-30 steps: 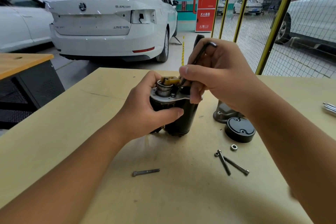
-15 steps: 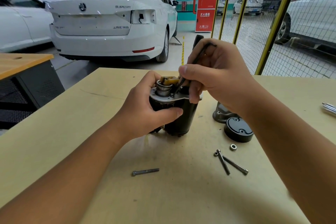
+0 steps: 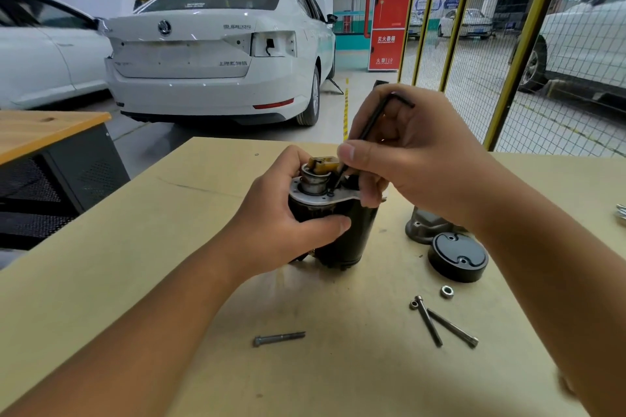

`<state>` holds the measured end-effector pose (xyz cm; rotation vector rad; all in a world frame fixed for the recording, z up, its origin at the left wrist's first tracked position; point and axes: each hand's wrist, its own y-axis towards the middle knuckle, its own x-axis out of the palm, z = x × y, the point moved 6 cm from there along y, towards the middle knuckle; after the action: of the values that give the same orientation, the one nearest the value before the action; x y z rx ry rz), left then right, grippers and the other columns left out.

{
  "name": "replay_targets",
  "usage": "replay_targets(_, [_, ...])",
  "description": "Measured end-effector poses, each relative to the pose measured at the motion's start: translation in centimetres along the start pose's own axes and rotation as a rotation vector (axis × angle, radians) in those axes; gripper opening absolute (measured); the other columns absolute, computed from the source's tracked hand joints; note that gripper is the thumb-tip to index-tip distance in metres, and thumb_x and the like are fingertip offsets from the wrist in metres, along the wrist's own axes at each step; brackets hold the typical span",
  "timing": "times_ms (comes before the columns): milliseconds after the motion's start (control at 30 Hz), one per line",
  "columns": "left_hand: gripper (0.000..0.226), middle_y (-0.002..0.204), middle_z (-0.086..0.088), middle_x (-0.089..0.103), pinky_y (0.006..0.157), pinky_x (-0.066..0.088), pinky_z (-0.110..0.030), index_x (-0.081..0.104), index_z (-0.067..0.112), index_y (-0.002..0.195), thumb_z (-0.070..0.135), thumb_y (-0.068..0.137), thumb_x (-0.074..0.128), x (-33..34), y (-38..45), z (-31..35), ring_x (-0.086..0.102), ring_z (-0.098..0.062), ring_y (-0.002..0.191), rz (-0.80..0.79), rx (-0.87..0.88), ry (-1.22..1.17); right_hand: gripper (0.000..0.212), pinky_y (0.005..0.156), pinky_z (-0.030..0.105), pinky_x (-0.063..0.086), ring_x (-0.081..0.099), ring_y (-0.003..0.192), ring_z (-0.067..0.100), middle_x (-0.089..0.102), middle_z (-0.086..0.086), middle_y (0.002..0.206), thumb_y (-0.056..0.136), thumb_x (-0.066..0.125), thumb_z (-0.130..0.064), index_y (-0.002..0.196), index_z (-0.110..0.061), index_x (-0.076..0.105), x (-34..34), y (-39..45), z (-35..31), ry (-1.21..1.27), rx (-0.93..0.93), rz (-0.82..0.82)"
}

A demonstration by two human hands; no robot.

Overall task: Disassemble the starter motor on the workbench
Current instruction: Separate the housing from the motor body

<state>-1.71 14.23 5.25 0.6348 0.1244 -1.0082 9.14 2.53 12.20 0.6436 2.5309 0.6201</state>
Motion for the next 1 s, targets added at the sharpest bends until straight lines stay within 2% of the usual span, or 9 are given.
replay_targets(67, [0.045, 0.102, 0.010, 0.074, 0.080, 0.059, -0.024, 0.055, 0.028, 0.107, 0.023, 0.074, 0.085, 0.0, 0.0, 0.0, 0.072, -0.013, 0.098, 0.002, -0.002, -0.002, 0.024, 0.045, 0.034, 0.053, 0.067, 0.046, 0.031, 0.067, 0.015, 0.064, 0.088, 0.074, -0.002, 0.100, -0.012, 0.056, 0.2, -0.1, -0.2, -0.052, -0.023, 0.051])
replay_targets(167, [0.052, 0.104, 0.011, 0.072, 0.084, 0.061, -0.031, 0.050, 0.026, 0.111, 0.024, 0.072, 0.085, 0.0, 0.0, -0.2, 0.072, -0.014, 0.100, 0.015, -0.001, 0.005, 0.057, 0.041, 0.025, 0.050, 0.066, 0.044, 0.025, 0.065, 0.012, 0.062, 0.087, 0.074, 0.001, 0.129, -0.027, 0.047, 0.7, -0.5, -0.3, -0.108, -0.075, 0.145])
replay_targets(233, [0.055, 0.106, 0.014, 0.070, 0.084, 0.061, -0.030, 0.048, 0.029, 0.112, 0.025, 0.072, 0.085, 0.0, 0.0, -0.1, 0.071, -0.013, 0.101, 0.022, 0.008, 0.009, 0.065, 0.040, 0.025, 0.049, 0.065, 0.042, 0.025, 0.063, 0.011, 0.061, 0.087, 0.073, 0.002, 0.132, -0.034, 0.043, 0.7, -0.7, -0.3, -0.118, -0.103, 0.182])
replay_targets(333, [0.055, 0.107, 0.013, 0.070, 0.084, 0.061, -0.030, 0.047, 0.033, 0.112, 0.025, 0.073, 0.086, 0.2, 0.0, -0.1, 0.072, -0.013, 0.102, 0.011, 0.013, -0.005, 0.058, 0.040, 0.028, 0.050, 0.063, 0.041, 0.024, 0.060, 0.010, 0.059, 0.090, 0.071, 0.001, 0.125, -0.036, 0.044, 0.8, -0.9, -0.4, -0.168, -0.133, 0.200])
replay_targets(567, [0.053, 0.107, 0.012, 0.071, 0.084, 0.061, -0.031, 0.048, 0.038, 0.109, 0.032, 0.071, 0.085, 0.1, 0.1, -0.1, 0.073, -0.014, 0.102, 0.036, 0.038, 0.011, 0.058, 0.047, 0.050, 0.051, 0.061, 0.050, 0.030, 0.058, 0.014, 0.065, 0.090, 0.068, -0.004, 0.123, -0.039, 0.036, 1.2, -1.0, -0.2, -0.263, -0.147, 0.224])
replay_targets(700, [0.055, 0.109, 0.014, 0.070, 0.087, 0.062, -0.033, 0.049, 0.038, 0.110, 0.035, 0.069, 0.084, 0.2, 0.0, -0.1, 0.072, -0.014, 0.104, 0.039, 0.027, 0.008, 0.049, 0.046, 0.048, 0.055, 0.065, 0.055, 0.031, 0.060, 0.010, 0.080, 0.091, 0.069, -0.006, 0.125, -0.034, 0.046, 1.1, -1.2, -0.3, -0.169, -0.150, 0.247])
replay_targets(800, [0.052, 0.106, 0.013, 0.072, 0.084, 0.062, -0.034, 0.051, 0.038, 0.107, 0.031, 0.070, 0.085, 0.2, 0.0, -0.1, 0.072, -0.014, 0.101, 0.046, 0.024, 0.010, 0.025, 0.040, 0.041, 0.053, 0.062, 0.050, 0.033, 0.058, 0.020, 0.091, 0.100, 0.057, -0.022, 0.125, -0.022, 0.057, 1.3, -1.3, -1.0, 0.069, -0.175, 0.252])
replay_targets(867, [0.051, 0.105, 0.013, 0.072, 0.084, 0.063, -0.036, 0.051, 0.036, 0.108, 0.026, 0.072, 0.086, 0.2, 0.0, -0.2, 0.072, -0.014, 0.099, 0.055, 0.018, 0.028, 0.028, 0.040, 0.038, 0.047, 0.059, 0.047, 0.033, 0.060, 0.023, 0.092, 0.105, 0.043, -0.027, 0.124, -0.018, 0.063, 1.2, -1.1, -1.0, 0.229, -0.134, 0.244])
replay_targets(1000, [0.052, 0.105, 0.015, 0.071, 0.085, 0.062, -0.033, 0.052, 0.030, 0.111, 0.025, 0.072, 0.086, 0.2, 0.0, -0.2, 0.071, -0.011, 0.099, 0.062, 0.017, 0.029, 0.031, 0.044, 0.029, 0.043, 0.054, 0.044, 0.025, 0.063, 0.014, 0.091, 0.110, 0.039, -0.026, 0.122, -0.015, 0.065, 1.1, -0.8, -0.5, 0.374, -0.045, 0.200])
